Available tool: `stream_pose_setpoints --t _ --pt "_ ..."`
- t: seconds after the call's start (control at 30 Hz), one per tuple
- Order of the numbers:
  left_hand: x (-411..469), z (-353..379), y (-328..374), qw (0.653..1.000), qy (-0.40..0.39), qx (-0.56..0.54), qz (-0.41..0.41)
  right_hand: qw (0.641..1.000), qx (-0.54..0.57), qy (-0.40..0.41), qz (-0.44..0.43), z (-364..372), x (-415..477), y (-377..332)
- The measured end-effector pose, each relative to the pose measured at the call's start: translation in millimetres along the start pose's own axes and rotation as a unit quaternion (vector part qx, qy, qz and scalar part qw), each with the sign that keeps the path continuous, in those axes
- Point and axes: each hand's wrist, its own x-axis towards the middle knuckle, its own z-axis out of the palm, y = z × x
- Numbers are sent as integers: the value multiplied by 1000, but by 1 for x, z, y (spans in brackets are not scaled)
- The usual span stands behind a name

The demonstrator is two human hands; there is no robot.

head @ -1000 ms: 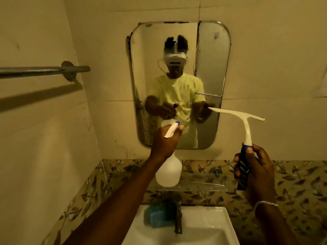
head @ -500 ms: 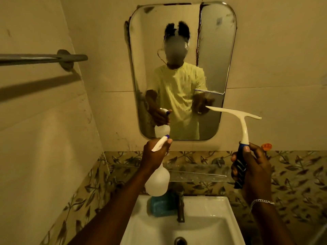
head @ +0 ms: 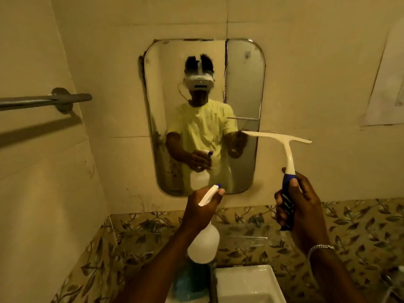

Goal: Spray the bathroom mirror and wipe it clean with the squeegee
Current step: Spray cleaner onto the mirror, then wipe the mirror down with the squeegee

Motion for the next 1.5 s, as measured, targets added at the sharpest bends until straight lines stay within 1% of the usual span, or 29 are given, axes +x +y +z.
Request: stream_pose_setpoints --t 0.1,0.2,0.3,0.43,0.53,0.6,0.67,0.73,0.83,0.93,1.0,1.07,1.13,1.17,1.2,1.27,1.3,1.4,1.5 --pt "10 -19 15 999 41 -29 -7 999 5 -32 -37 32 42 -35" --pt "22 -39 33 997 62 -47 -5 996 -10 -27 -79 71 84 -73" --pt "30 -56 44 996 82 -40 7 993 -34 -15 -116 104 116 -105" --pt "31 -73 47 993 111 -37 12 988 -31 -30 -151 134 138 -127" --pt "30 -80 46 992 112 -57 9 985 -34 -24 -166 149 145 -131" --pt "31 -83 43 992 113 -61 6 982 -56 -10 -179 155 148 -126" --pt "32 -84 37 991 115 -67 3 977 -90 9 -193 155 151 -110" --pt "32 -85 30 990 117 -73 3 971 -131 27 -197 147 149 -77" --pt "31 -88 22 990 123 -62 19 970 -172 27 -170 119 123 0" --pt "31 -91 17 991 121 -43 26 972 -196 35 -125 93 71 81" --pt "29 -94 18 992 117 -35 24 976 -200 53 -65 79 33 127" --pt "28 -97 20 993 116 -27 25 973 -218 70 22 62 -1 168" --pt "24 -100 24 992 118 -27 25 966 -221 69 112 46 -29 198" --pt "22 -102 26 992 120 -28 22 965 -212 70 138 40 -40 205" --pt "21 -104 28 992 120 -30 18 965 -205 73 145 37 -47 207" --pt "17 -108 28 992 121 -34 21 972 -175 77 134 44 -44 186" --pt "16 -111 29 991 124 -35 26 979 -151 63 119 54 -35 164" --pt "13 -121 33 990 136 -32 30 996 -92 8 19 91 4 78" --pt "11 -131 35 988 146 -31 43 997 -52 18 -63 128 57 -5"
